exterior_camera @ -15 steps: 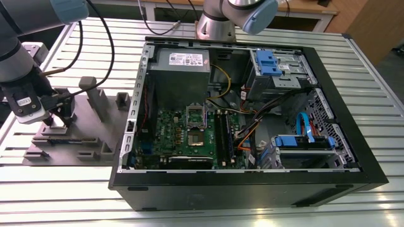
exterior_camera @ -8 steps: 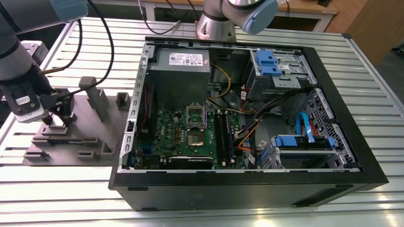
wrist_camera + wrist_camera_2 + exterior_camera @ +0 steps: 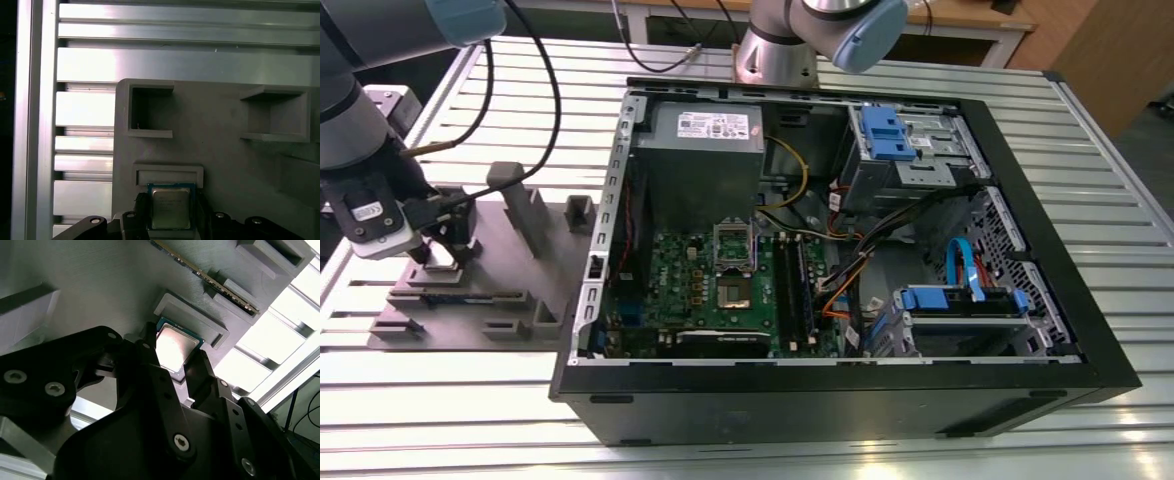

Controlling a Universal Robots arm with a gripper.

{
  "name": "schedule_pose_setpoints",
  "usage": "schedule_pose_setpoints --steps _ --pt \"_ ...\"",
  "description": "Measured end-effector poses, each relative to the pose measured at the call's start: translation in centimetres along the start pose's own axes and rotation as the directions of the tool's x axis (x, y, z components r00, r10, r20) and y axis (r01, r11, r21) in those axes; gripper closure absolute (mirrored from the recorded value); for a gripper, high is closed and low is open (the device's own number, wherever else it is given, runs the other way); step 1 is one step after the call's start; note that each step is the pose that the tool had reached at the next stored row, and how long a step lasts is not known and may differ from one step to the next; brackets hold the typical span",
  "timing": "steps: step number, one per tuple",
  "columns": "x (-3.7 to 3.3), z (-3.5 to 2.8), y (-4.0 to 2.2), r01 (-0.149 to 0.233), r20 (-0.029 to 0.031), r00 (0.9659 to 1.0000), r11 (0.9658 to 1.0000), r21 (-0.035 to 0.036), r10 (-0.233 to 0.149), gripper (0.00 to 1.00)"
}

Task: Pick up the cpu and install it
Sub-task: 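Pick up the cpu and move it towards the insertion slot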

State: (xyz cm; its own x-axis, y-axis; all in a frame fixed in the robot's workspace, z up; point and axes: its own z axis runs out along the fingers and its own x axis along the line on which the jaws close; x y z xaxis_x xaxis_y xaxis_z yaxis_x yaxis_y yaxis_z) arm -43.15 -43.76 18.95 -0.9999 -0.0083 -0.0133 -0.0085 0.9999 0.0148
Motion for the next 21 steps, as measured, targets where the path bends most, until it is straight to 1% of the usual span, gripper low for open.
schedule_pose_setpoints --steps 10,21 --pt "0.00 -0.07 0.00 0.000 -0.0002 1.0000 1.0000 0.0002 0.000 0.53" --pt "-0.02 -1.22 0.02 0.000 0.0000 1.0000 1.0000 0.0000 0.000 0.53"
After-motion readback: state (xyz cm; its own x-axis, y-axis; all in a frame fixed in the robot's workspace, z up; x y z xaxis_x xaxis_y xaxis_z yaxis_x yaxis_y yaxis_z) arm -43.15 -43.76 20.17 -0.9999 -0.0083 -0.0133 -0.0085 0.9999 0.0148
